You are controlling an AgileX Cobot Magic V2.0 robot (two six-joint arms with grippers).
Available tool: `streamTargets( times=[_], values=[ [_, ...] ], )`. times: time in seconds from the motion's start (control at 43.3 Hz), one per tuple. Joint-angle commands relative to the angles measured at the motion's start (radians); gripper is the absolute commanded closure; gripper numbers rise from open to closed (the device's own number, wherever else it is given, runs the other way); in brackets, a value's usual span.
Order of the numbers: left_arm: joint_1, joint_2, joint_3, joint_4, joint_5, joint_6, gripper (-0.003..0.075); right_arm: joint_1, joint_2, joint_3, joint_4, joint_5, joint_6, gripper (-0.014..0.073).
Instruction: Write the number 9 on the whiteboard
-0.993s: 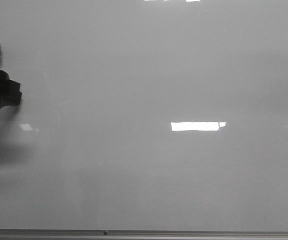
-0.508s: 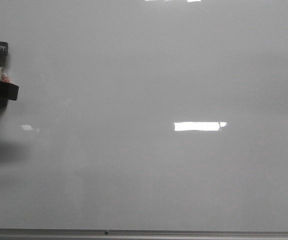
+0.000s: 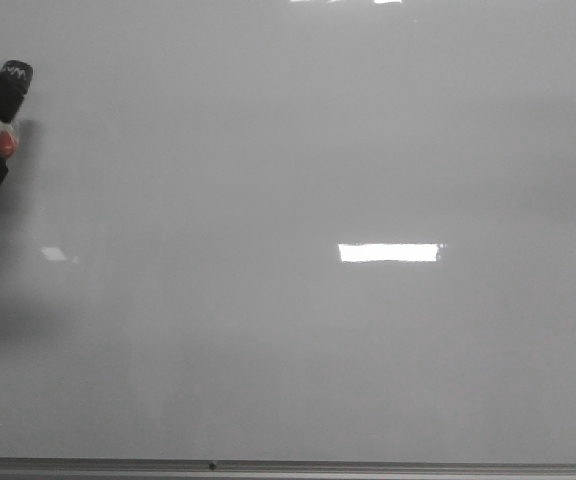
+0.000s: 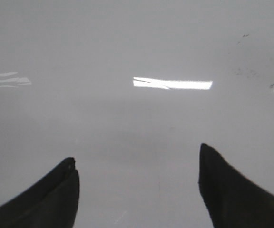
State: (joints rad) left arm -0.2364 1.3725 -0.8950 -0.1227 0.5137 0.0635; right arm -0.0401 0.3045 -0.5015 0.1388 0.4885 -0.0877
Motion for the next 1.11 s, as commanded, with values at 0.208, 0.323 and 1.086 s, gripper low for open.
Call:
streamTargets(
  times=[0.208, 0.323, 1.086],
  values=[
    [-0.109, -0.036, -0.306, -0.277, 0.628, 0.436, 0.0739, 0.062, 0.25, -0.234, 0.264, 0.213, -0.27, 0.0046],
    [-0.162, -0.036, -0.34, -0.422, 0.723, 0.622, 0.0739, 0.121, 0.371, -0.336, 0.439, 0.376, -0.464, 0.0046],
    [-0.444, -0.038, -0.342, -0.48, 0.745, 0.794, 0.0739, 0.448, 0.949, -0.649, 0.881, 0.741, -0.864, 0.0046]
  ],
)
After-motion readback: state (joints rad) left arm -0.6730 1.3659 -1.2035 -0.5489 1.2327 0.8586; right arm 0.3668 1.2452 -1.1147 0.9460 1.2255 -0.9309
